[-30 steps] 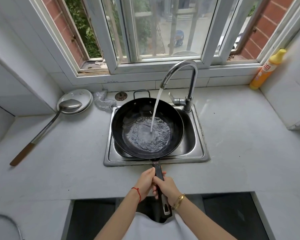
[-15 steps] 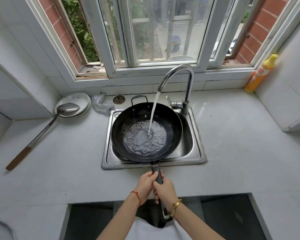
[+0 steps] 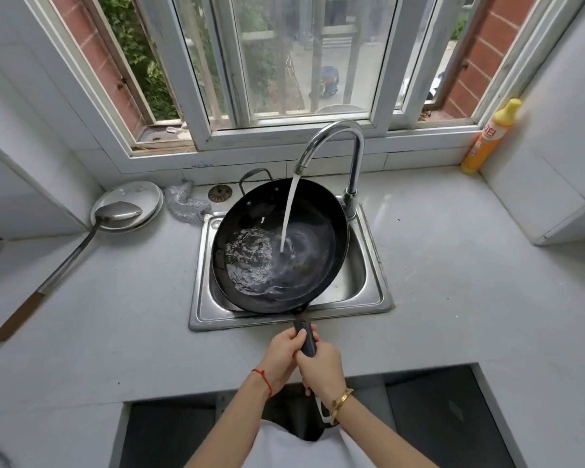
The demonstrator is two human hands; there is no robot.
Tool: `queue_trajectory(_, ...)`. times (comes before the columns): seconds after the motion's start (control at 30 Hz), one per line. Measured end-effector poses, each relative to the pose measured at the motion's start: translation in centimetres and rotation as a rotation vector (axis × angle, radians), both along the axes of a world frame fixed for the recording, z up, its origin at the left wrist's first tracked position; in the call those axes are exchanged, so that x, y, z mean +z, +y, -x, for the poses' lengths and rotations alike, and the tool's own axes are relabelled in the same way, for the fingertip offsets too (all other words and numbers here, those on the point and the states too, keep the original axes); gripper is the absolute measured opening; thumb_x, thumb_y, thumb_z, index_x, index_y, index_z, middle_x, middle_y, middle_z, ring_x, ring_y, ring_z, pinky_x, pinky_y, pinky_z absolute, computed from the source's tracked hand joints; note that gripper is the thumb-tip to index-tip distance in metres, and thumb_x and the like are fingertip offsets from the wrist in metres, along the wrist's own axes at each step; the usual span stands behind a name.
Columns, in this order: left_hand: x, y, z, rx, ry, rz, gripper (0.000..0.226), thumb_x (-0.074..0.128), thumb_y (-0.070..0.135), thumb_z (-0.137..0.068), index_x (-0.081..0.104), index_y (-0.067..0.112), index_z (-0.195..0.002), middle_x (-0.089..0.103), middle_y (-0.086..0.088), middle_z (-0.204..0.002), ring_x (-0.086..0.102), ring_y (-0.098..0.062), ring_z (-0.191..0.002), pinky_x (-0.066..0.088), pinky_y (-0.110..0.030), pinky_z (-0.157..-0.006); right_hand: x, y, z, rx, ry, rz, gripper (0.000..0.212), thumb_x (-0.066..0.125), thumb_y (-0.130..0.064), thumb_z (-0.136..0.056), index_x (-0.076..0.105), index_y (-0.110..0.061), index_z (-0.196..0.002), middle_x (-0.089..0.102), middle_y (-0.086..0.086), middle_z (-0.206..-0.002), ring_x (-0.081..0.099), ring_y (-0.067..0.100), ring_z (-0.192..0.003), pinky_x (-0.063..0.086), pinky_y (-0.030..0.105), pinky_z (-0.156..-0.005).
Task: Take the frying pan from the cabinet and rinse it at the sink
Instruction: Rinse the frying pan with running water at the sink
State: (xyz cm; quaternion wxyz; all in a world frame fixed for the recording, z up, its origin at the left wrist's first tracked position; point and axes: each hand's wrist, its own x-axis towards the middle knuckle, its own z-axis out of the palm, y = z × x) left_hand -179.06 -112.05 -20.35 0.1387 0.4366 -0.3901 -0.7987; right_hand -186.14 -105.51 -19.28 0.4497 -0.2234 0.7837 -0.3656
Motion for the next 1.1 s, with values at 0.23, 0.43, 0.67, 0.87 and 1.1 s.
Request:
queue_trajectory(0.23, -0.4, 0.1, 0.2, 0.047, -0.118, 0.205, 0.015, 0.055, 0.010, -0.096, 0.068, 0.002, -0.098, 0.072, -0.010, -0.088, 0.066, -0.013, -0.070, 0.051, -0.023, -0.063, 0.0, 0.1, 0.9, -0.038, -0.275, 0.019, 0.012, 0.055, -0.011, -0.089, 0.056, -0.004, -0.078, 0.044, 0.000, -0.042, 0.041, 0.015, -0.032, 0.037, 0.023, -0.035)
queue_trajectory(0.43, 0.0, -0.4, 0.4, 0.085, -0.128, 0.253, 0.016, 0.057, 0.008, -0.095, 0.069, -0.002, -0.091, 0.072, -0.010, -0.082, 0.067, -0.008, -0.066, 0.052, -0.019, -0.064, 0.9, -0.5, 1.2, -0.038, -0.369, 0.035, 0.014, 0.052, -0.011, -0.092, 0.053, -0.007, -0.078, 0.041, 0.000, -0.043, 0.039, 0.014, -0.033, 0.034, 0.021, -0.035)
queue_trajectory(0.67, 0.2, -0.6, 0.5, 0.104, -0.119, 0.195, 0.018, 0.057, 0.012, -0.095, 0.071, 0.000, -0.094, 0.073, -0.011, -0.085, 0.065, -0.013, -0.063, 0.051, -0.025, -0.058, 1.2, -0.7, 1.1, -0.044, -0.309, 0.035, 0.019, 0.053, -0.011, -0.089, 0.052, -0.009, -0.070, 0.043, 0.001, -0.044, 0.041, 0.015, -0.033, 0.036, 0.022, -0.036)
queue_trajectory(0.87, -0.4, -0.5, 0.4, 0.099, -0.100, 0.132, 0.020, 0.056, 0.011, -0.095, 0.069, -0.002, -0.100, 0.072, -0.010, -0.086, 0.064, -0.017, -0.067, 0.051, -0.026, -0.061, 0.8, -0.6, 0.9, -0.039, -0.220, 0.017, 0.023, 0.056, -0.010, -0.086, 0.050, -0.010, -0.064, 0.046, 0.000, -0.041, 0.043, 0.016, -0.031, 0.039, 0.024, -0.035)
queue_trajectory(1.1, -1.6, -0.7, -0.1, 0.071, -0.132, 0.129, 0.018, 0.056, 0.010, -0.095, 0.070, 0.000, -0.099, 0.074, -0.008, -0.088, 0.067, -0.016, -0.074, 0.053, -0.027, -0.069, -0.2, -0.6, 0.3, -0.041, -0.209, -0.029, 0.022, 0.058, -0.013, -0.086, 0.054, -0.010, -0.065, 0.049, 0.000, -0.043, 0.046, 0.015, -0.033, 0.041, 0.025, -0.036)
